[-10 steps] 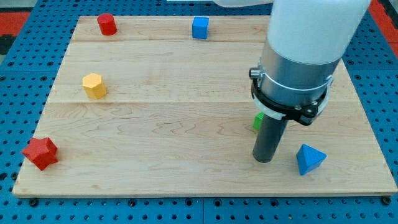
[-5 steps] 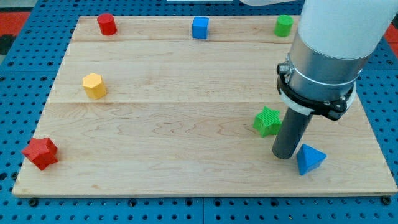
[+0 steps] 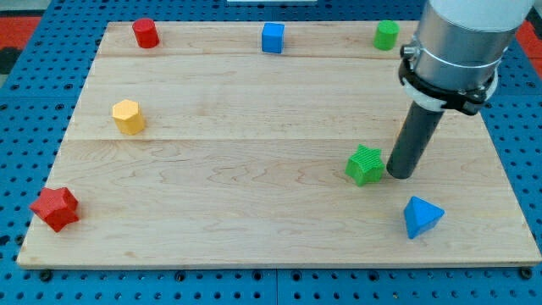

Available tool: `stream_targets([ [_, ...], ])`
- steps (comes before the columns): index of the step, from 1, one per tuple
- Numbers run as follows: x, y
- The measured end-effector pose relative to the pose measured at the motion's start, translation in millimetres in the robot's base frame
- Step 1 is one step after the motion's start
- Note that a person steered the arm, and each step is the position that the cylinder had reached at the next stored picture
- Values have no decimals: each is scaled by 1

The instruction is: Move the green star to the bottom center

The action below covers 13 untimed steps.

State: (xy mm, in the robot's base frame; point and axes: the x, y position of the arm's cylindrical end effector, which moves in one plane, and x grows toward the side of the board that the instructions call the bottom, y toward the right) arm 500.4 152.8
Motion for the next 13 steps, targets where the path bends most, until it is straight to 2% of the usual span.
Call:
stream_targets([
  [2,0,-35],
  [5,-7,-39],
  [6,-30,-31],
  [7,-36,-53],
  [8,34,-155],
  [9,64,-214],
  [10,41,-135],
  [11,117,-110],
  [13,119,-130],
])
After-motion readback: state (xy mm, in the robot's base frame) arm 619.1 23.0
